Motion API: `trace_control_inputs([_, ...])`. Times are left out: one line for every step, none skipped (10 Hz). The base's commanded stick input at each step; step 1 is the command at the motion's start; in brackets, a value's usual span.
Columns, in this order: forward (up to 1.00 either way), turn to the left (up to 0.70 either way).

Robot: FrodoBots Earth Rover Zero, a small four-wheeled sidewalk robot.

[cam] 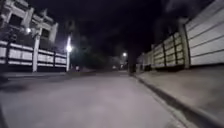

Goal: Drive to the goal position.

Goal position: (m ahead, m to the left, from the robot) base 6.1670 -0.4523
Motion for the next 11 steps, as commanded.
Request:
trace_control_inputs([0.70, 0.00])
trace_control_inputs([0.70, 0.00])
trace_control_inputs([0.70, 0.00])
trace_control_inputs([0.70, 0.00])
trace_control_inputs([0.70, 0.00])
trace_control_inputs([0.70, 0.00])
trace_control_inputs([0.70, 0.00])
trace_control_inputs([0.70, 0.00])
trace_control_inputs([0.70, -0.03])
trace_control_inputs([0.70, -0.35])
trace_control_inputs([0.70, -0.35])
